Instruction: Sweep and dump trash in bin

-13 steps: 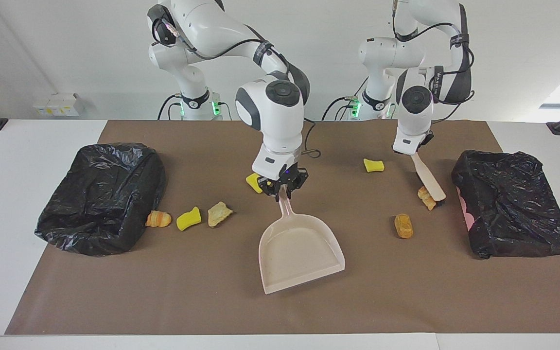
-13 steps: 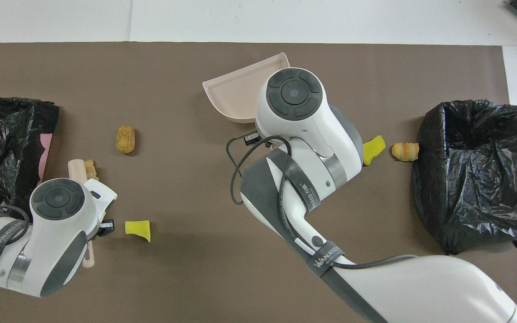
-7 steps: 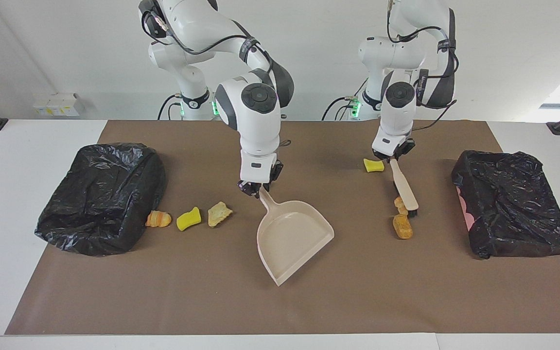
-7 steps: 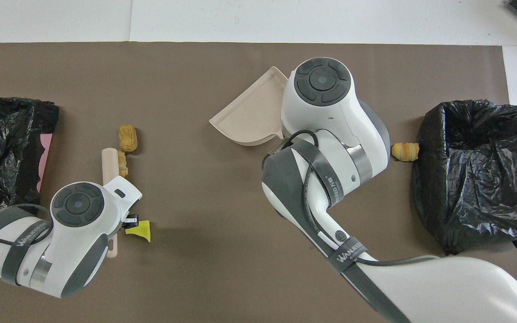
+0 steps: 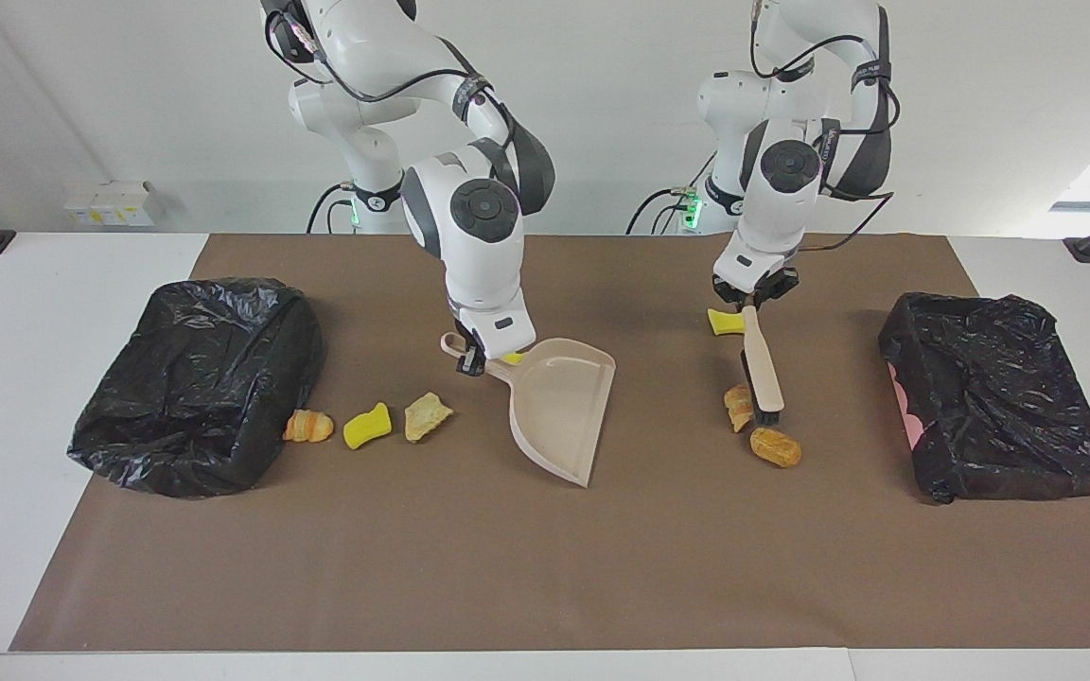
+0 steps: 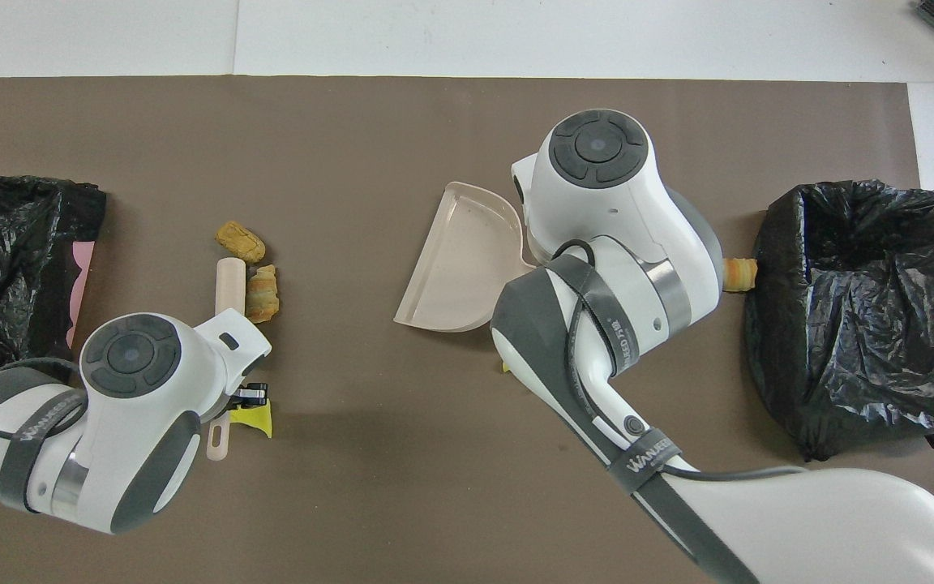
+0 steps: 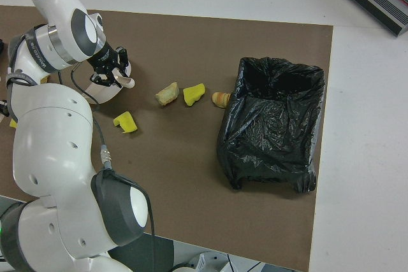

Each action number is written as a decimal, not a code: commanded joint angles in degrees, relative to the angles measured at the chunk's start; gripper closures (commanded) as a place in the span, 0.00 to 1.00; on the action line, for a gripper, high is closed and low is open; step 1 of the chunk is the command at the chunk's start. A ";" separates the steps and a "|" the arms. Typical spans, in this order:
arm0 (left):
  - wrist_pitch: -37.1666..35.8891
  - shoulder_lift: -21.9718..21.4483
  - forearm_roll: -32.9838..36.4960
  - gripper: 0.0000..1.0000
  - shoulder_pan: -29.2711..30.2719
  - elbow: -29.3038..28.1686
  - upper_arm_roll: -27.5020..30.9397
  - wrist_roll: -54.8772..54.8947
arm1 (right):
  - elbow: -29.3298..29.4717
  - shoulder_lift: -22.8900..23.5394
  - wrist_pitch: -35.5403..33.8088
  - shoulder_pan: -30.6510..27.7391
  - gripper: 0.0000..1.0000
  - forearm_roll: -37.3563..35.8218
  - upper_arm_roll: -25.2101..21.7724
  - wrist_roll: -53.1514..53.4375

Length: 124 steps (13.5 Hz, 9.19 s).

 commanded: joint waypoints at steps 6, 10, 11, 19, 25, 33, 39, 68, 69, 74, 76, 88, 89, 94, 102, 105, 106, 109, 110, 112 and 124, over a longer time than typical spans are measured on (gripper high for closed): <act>4.99 7.90 2.65 1.00 8.61 6.95 0.66 13.11 | -12.41 -4.15 15.14 0.86 1.00 -0.05 0.69 -10.96; 10.95 13.98 5.05 1.00 9.67 9.17 0.66 13.63 | -12.67 -4.24 14.97 1.03 1.00 -0.13 0.60 -10.78; 12.62 14.60 5.05 1.00 9.75 8.82 0.66 14.85 | -12.67 -4.15 14.97 1.12 1.00 -0.13 0.60 -10.69; 7.10 10.49 0.76 1.00 4.49 3.37 -0.13 20.58 | -12.67 -4.24 14.70 1.03 1.00 -0.22 0.60 -9.55; 5.17 8.99 -9.53 1.00 0.79 2.22 -6.70 11.90 | -12.76 -4.24 14.88 1.03 1.00 -0.22 0.60 -9.55; 8.51 9.51 -21.76 1.00 0.79 4.76 -19.99 -1.56 | -13.64 -4.59 15.06 1.21 1.00 -0.22 0.60 -9.46; 0.28 6.10 -21.76 1.00 2.63 7.32 -19.03 -8.25 | -13.47 -4.59 14.88 1.21 1.00 -0.22 0.60 -8.67; -7.85 -14.58 -12.44 1.00 9.58 -17.46 -9.80 -20.91 | -15.13 -5.20 14.96 1.21 1.00 -0.22 0.60 -4.81; -6.19 -13.87 -13.58 1.00 9.41 -17.29 -9.80 -20.39 | -15.22 -5.12 15.23 1.30 1.00 -0.22 0.60 -4.11; 6.21 -4.48 -18.42 1.00 4.48 -14.49 -10.50 -20.56 | -15.22 -3.71 17.78 3.84 1.00 -0.22 0.60 0.20; 9.11 0.08 -20.34 1.00 4.48 -10.02 -12.51 -20.56 | -15.22 -3.62 17.96 3.85 1.00 -0.22 0.69 0.29; 11.94 9.60 -23.78 1.00 5.44 4.86 -20.26 -19.94 | -14.43 -2.04 19.80 5.34 1.00 -0.22 0.60 3.63; 11.68 8.90 -23.61 1.00 5.54 5.04 -20.08 -19.94 | -14.43 -2.04 19.89 5.25 1.00 -0.22 0.60 3.89; 1.92 8.81 -8.77 1.00 6.42 8.29 -18.33 -18.54 | -13.73 -3.79 17.70 2.62 1.00 0.04 0.69 3.37; -3.89 -0.13 -11.98 1.00 4.49 4.80 -20.95 -15.55 | -8.99 -9.76 8.56 -6.25 1.00 6.44 0.60 1.27; -3.18 -5.85 -20.07 1.00 2.38 -1.27 -24.99 -16.07 | -8.28 -12.49 4.53 -10.81 1.00 6.81 0.60 -4.25; -1.96 -7.00 -21.66 1.00 2.37 -2.94 -27.70 -17.55 | -8.28 -13.37 3.38 -12.75 1.00 7.16 0.60 -6.97; 4.10 -8.15 -23.60 1.00 2.28 -7.69 -35.53 -25.28 | -8.11 -16.36 -1.37 -19.77 1.00 7.34 0.42 -15.85; 4.72 -8.07 -24.39 1.00 2.28 -8.84 -37.03 -25.82 | -7.93 -16.89 -2.34 -23.02 1.00 7.25 0.25 -19.88; 6.92 -7.72 -26.85 1.00 1.76 -10.95 -37.83 -25.83 | -7.14 -17.24 -4.01 -29.17 1.00 7.16 0.16 -27.00; 8.69 -6.66 -28.35 0.21 1.14 -11.84 -37.75 -24.60 | -7.66 -18.47 -0.94 -49.15 1.00 -20.06 -0.46 -44.26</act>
